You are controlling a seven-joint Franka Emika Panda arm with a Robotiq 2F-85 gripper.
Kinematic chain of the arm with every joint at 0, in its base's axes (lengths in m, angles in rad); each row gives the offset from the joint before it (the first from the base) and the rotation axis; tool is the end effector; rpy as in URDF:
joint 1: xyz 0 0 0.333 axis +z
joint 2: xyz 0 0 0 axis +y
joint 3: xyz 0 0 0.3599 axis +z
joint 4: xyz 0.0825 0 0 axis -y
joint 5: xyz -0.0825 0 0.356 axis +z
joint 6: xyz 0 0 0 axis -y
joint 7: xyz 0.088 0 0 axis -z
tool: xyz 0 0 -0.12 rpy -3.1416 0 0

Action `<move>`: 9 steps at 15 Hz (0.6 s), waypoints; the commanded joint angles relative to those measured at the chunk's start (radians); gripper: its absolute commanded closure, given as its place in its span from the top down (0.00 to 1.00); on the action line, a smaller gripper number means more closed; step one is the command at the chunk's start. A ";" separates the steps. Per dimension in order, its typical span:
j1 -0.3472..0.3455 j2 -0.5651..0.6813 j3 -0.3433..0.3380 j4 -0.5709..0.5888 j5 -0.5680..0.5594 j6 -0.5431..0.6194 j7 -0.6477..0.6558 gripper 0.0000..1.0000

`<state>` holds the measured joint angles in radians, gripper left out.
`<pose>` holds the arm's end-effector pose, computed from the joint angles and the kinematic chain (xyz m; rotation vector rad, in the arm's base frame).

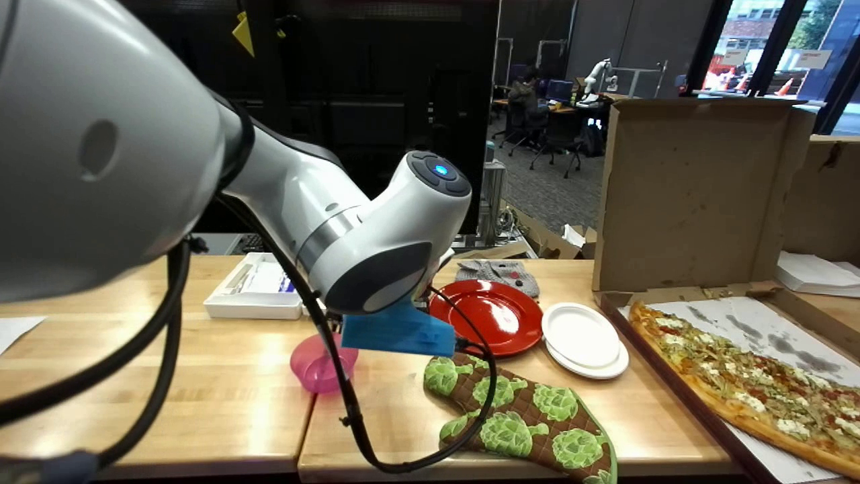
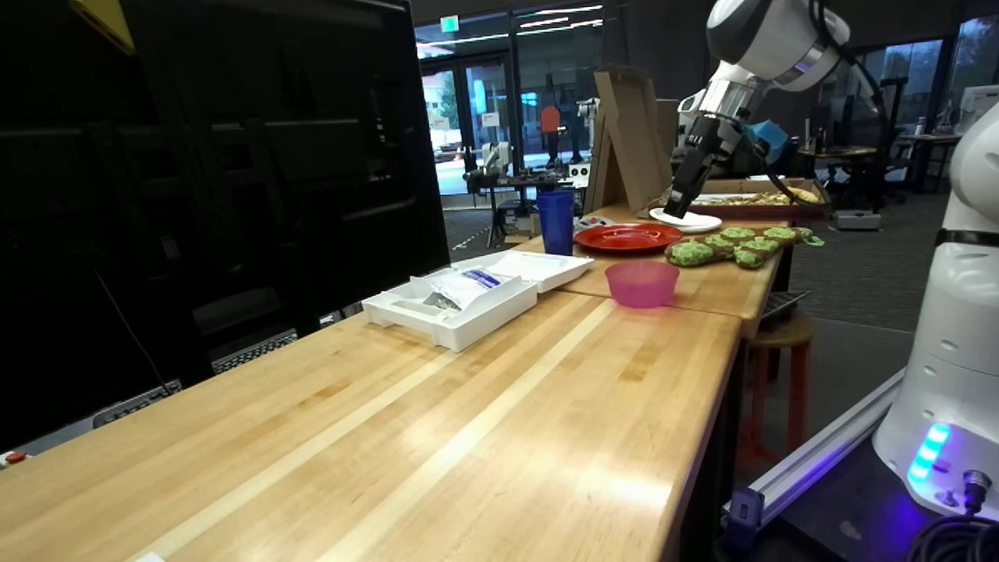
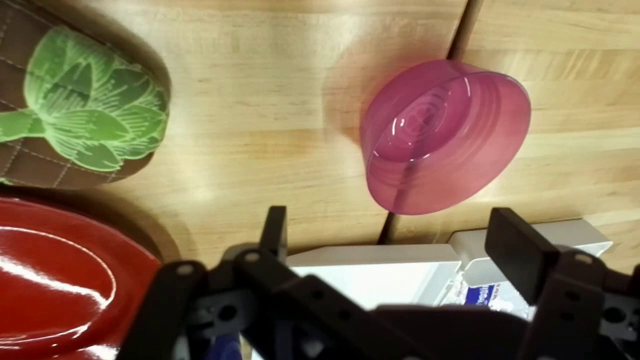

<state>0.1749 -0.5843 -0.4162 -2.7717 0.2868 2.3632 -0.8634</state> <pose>0.3129 -0.0712 0.4243 -2.7050 -0.6563 -0.4472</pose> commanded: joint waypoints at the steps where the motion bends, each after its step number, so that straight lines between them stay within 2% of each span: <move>1: 0.003 -0.004 0.052 0.002 0.038 -0.051 -0.031 1.00; 5: 0.016 0.009 0.093 0.002 0.063 -0.059 -0.045 1.00; 9: 0.046 0.071 0.107 0.000 0.127 0.014 -0.078 1.00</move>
<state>0.2031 -0.5679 -0.3220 -2.7732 0.3556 2.3236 -0.8958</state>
